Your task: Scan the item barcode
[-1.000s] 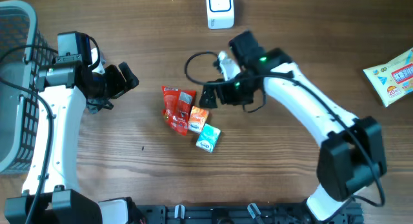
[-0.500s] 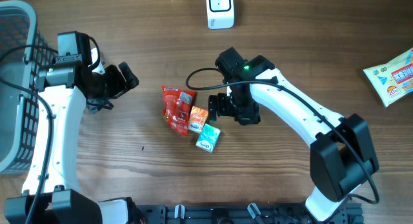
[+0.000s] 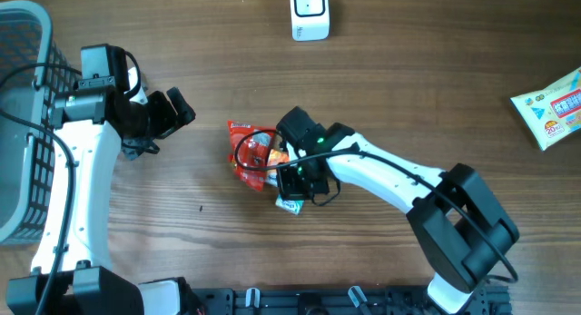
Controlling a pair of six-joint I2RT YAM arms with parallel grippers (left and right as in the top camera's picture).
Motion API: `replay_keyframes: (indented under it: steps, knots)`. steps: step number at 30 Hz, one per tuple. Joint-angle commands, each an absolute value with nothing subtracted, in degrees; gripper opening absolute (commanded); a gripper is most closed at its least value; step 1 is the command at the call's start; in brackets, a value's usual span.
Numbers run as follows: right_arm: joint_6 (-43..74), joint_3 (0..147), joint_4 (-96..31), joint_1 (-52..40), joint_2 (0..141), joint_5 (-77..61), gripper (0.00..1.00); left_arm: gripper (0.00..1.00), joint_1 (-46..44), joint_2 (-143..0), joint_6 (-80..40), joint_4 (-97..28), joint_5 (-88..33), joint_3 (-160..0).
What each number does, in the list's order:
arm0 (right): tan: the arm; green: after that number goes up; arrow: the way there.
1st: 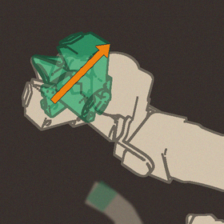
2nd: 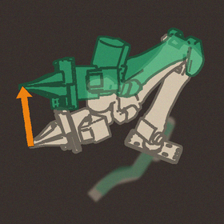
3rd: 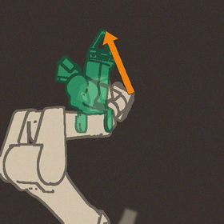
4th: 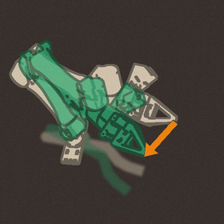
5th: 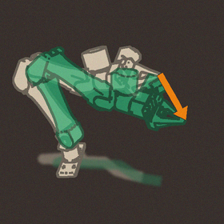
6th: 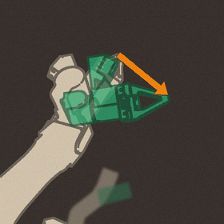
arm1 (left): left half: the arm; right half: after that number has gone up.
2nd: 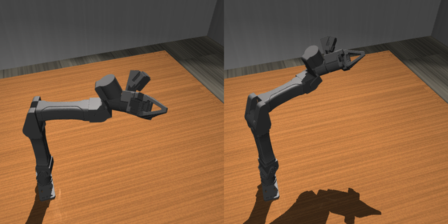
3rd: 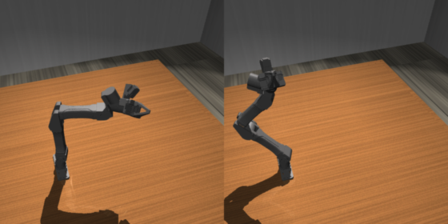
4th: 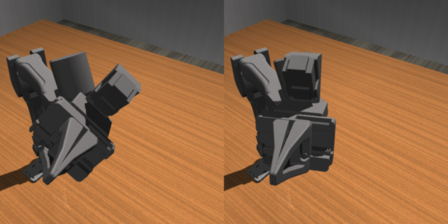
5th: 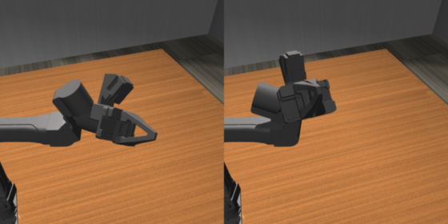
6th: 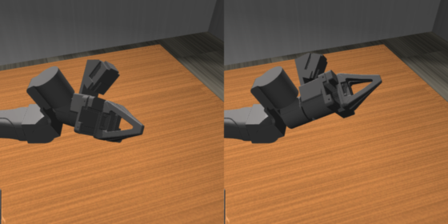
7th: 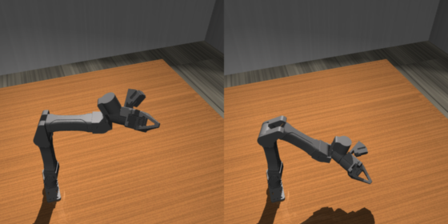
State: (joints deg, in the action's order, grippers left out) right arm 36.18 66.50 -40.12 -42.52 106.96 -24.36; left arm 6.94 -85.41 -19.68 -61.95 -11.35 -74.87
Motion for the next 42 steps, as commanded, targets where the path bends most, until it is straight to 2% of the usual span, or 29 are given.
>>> replay_keyframes:
  steps: [1,7,10,11,16,18,19,20,21,25,29,31,32,34,35,39,42]
  knots:
    - [39.1,66.2,-40.9,-42.5,107.7,-17.8,0.05,1.0,7.3,-85.6,-20.2,-62.0,-11.0,-75.5]
    - [39.4,64.5,-42.1,-41.0,107.7,-13.2,0.06,1.0,7.3,-85.6,-20.2,-62.0,-11.0,-75.5]
    - [39.4,64.5,-49.3,-35.9,107.7,2.2,0.04,1.0,7.2,-85.6,-20.2,-62.0,-11.0,-75.5]
    - [39.0,65.3,-54.2,-31.3,107.7,8.4,0.04,1.0,7.2,-85.6,-20.2,-62.0,-11.0,-75.5]
    - [33.8,76.3,-66.7,-22.8,107.6,10.4,0.04,1.0,7.2,-85.6,-20.2,-62.0,-11.0,-75.5]
    - [26.8,80.6,-69.4,-22.6,107.6,3.0,0.08,1.0,7.2,-85.6,-20.2,-62.0,-11.0,-75.5]
    - [20.8,80.8,-69.3,-22.7,107.6,-5.4,0.24,1.0,7.3,-85.6,-20.2,-62.0,-11.0,-75.5]
    - [18.3,80.3,-69.3,-22.7,107.6,-8.6,0.57,1.0,7.3,-85.6,-20.2,-62.0,-11.0,-75.5]
    - [17.8,79.6,-69.5,-22.7,107.6,-10.0,0.86,1.0,7.2,-85.6,-20.2,-62.0,-11.0,-75.5]
    - [18.0,71.1,-66.2,-21.9,107.6,-12.7,0.85,1.0,7.3,-85.6,-20.2,-62.0,-11.0,-75.5]
    - [8.4,62.4,-57.9,-19.7,107.6,-30.7,0.86,1.0,7.3,-85.6,-20.2,-62.0,-11.0,-75.5]
    - [9.1,60.9,-55.7,-19.1,107.6,-31.2,0.85,1.0,7.2,-85.6,-20.2,-62.0,-11.0,-75.5]
    - [9.2,60.4,-55.4,-18.7,107.6,-31.2,0.82,1.0,7.2,-85.6,-20.2,-62.0,-11.0,-75.5]
    - [8.8,60.1,-55.1,-17.0,107.6,-31.2,0.7,1.0,7.3,-85.6,-20.2,-62.0,-11.0,-75.5]
    - [7.9,60.1,-55.3,-16.1,107.6,-30.9,0.7,1.0,7.3,-85.6,-20.2,-62.0,-11.0,-75.5]
    - [4.0,60.1,-56.7,-5.9,107.6,-33.2,0.7,1.0,7.2,-85.6,-20.2,-62.0,-11.0,-75.5]
    - [-7.3,59.3,-58.7,0.4,107.6,-44.2,0.73,1.0,7.3,-85.6,-20.2,-62.0,-11.0,-75.5]
